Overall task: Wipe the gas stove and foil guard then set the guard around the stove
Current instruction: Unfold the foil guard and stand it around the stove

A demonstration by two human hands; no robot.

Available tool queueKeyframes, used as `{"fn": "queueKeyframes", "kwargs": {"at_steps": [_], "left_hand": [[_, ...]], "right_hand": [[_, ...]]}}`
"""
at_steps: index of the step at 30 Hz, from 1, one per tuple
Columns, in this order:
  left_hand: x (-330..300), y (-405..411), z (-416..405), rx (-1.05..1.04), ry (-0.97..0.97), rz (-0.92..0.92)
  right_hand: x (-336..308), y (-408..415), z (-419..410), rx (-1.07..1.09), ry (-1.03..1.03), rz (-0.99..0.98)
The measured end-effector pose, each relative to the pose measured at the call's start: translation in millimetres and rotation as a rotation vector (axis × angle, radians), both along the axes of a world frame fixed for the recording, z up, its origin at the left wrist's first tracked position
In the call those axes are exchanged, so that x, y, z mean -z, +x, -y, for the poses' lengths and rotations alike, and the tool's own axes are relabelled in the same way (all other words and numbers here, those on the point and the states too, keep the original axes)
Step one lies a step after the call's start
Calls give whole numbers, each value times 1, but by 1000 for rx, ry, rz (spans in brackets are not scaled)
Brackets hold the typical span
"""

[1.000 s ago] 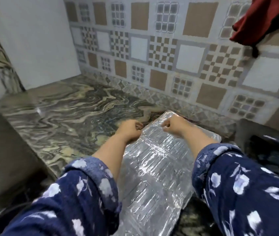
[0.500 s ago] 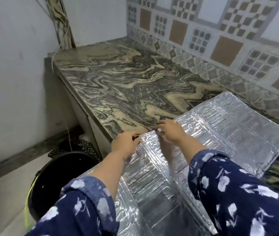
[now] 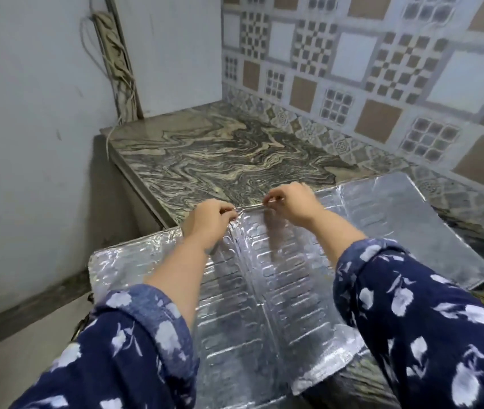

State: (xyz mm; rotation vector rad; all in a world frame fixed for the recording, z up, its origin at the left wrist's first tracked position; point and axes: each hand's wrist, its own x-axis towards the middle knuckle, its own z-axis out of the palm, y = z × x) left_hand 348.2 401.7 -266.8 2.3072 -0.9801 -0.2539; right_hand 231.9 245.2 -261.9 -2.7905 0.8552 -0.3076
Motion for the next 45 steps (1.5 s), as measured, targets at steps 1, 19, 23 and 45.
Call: {"fn": "queueKeyframes", "kwargs": {"at_steps": [1, 19, 23, 45], "left_hand": [[-13, 7, -6, 4, -9, 49], [-83, 97, -138, -249, -22, 308], [-86, 100, -137, -230, -38, 311], [-264, -3, 45, -84, -500, 542]], "right_hand": [[-12, 4, -2, -9, -6, 17], [-90, 0, -29, 77, 19, 94], [-100, -11, -35, 106, 82, 118], [-311, -169, 41, 364, -266, 572]]}}
